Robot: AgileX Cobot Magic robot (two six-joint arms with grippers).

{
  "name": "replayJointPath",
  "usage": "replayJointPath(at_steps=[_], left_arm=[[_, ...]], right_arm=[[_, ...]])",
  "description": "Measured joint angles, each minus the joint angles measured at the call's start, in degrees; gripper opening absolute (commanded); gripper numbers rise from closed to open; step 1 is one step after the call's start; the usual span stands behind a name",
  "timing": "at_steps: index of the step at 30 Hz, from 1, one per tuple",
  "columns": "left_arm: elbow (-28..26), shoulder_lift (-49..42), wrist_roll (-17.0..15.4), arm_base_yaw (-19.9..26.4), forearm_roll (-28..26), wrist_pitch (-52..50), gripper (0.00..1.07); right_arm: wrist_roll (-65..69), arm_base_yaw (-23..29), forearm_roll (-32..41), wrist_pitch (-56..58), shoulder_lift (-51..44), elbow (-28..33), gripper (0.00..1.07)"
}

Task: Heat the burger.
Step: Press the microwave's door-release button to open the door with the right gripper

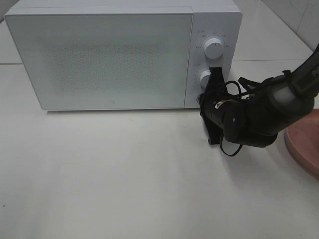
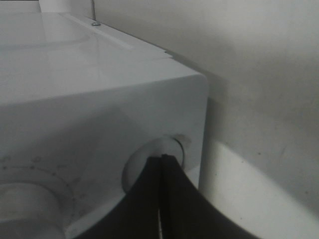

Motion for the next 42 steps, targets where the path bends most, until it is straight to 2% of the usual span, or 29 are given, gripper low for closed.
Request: replayJointPath(at_steps=[14,22,42], left_arm=[[0.0,0.0,0.0,0.0,0.0,0.0,1.0],[0.0,0.0,0.0,0.0,0.0,0.0,1.0],[0.0,0.0,0.0,0.0,0.0,0.0,1.0]], right_arm=[[-0.52,0.23,1.6,-3.21,0.97,-0.52,0.0],[-0.57,0.8,3.78,-5.16,3.72,-3.27,0.0],[-0.97,0.63,3.72,-2.69,2.92,-3.21,0.0]])
